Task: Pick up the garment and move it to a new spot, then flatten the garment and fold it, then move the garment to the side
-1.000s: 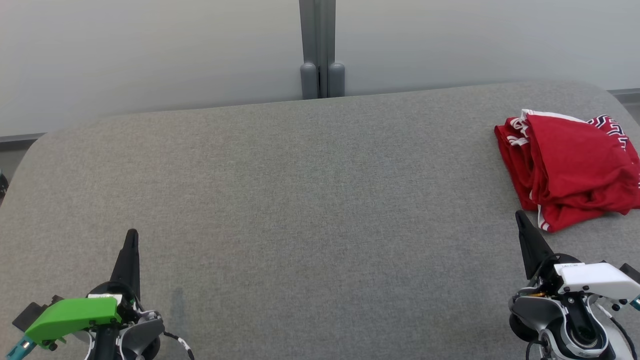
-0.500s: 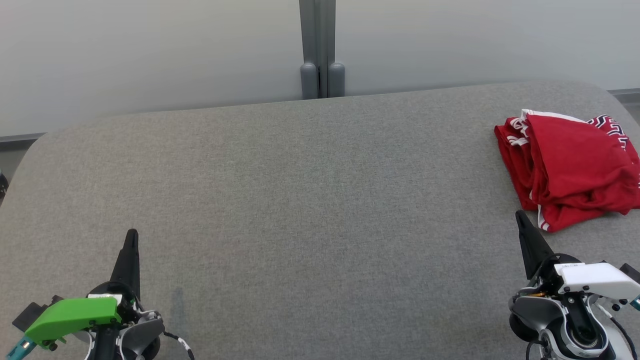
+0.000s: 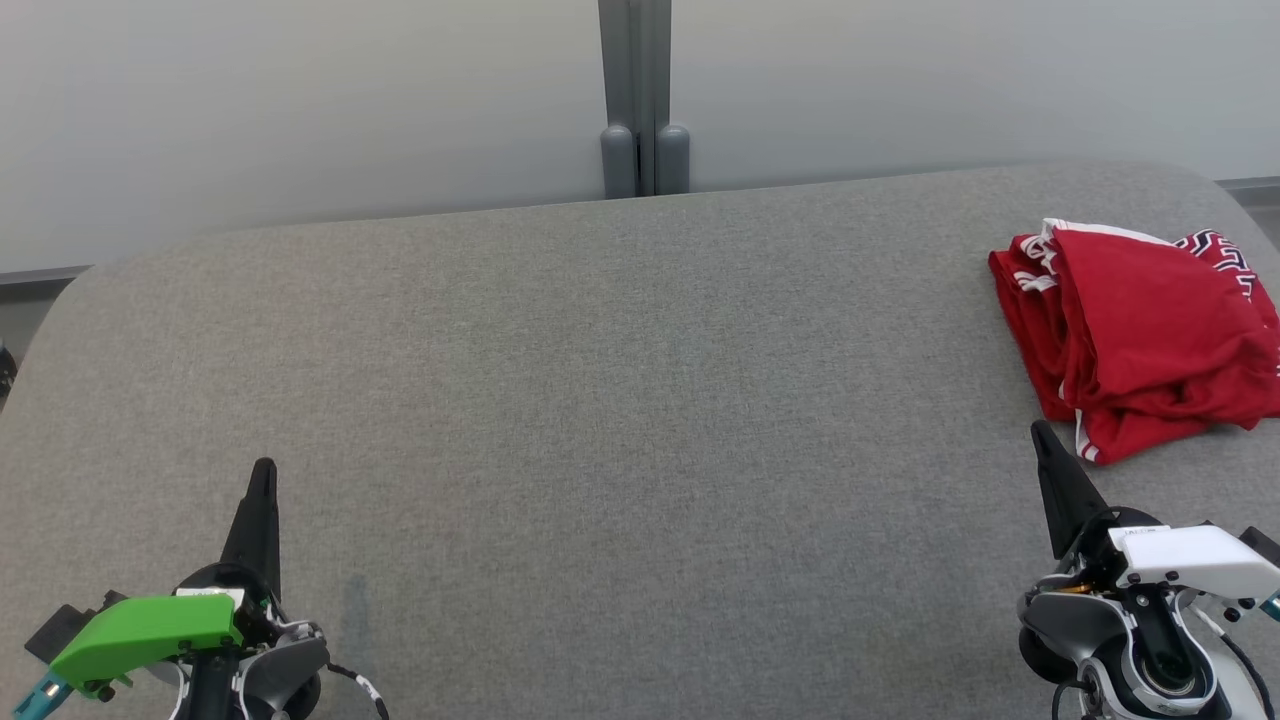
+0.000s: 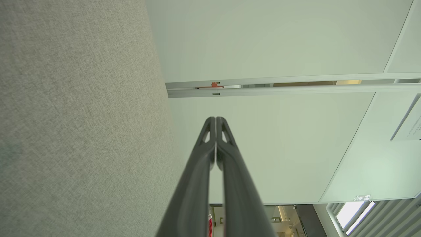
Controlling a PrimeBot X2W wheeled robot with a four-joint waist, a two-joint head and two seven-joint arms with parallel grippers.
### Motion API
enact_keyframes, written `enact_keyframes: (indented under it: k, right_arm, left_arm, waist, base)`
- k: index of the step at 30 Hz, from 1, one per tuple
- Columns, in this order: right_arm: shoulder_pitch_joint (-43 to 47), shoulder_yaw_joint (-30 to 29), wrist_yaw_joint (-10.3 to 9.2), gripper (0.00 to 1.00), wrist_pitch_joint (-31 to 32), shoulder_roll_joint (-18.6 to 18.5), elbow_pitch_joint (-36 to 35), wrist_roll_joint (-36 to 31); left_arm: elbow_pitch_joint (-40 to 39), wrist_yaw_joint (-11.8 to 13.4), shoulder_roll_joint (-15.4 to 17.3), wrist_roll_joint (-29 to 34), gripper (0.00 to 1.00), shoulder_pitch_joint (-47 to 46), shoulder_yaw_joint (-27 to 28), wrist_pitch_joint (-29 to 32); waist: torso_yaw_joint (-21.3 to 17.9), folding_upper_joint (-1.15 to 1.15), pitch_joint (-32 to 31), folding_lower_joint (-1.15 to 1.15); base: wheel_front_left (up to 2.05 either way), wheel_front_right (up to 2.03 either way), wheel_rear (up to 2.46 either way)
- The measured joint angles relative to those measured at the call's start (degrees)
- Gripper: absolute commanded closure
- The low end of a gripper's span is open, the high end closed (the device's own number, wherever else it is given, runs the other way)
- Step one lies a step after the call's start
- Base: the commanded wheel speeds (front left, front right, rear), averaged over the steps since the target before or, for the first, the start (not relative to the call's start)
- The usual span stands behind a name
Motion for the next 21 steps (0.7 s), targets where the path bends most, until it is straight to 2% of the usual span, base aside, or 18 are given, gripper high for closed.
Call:
enact_keyframes:
  k: [21]
  right_arm:
    - [-0.01, -0.05, 0.0, 1.0, 0.1, 0.03, 0.0, -0.05]
  left_arm:
    - [0.0, 0.0, -0.01, 0.01, 1.0, -0.01, 0.02, 0.01]
  waist:
    - [0.0, 0.0, 0.0, 0.0]
  base:
    - [0.0, 0.0, 0.0]
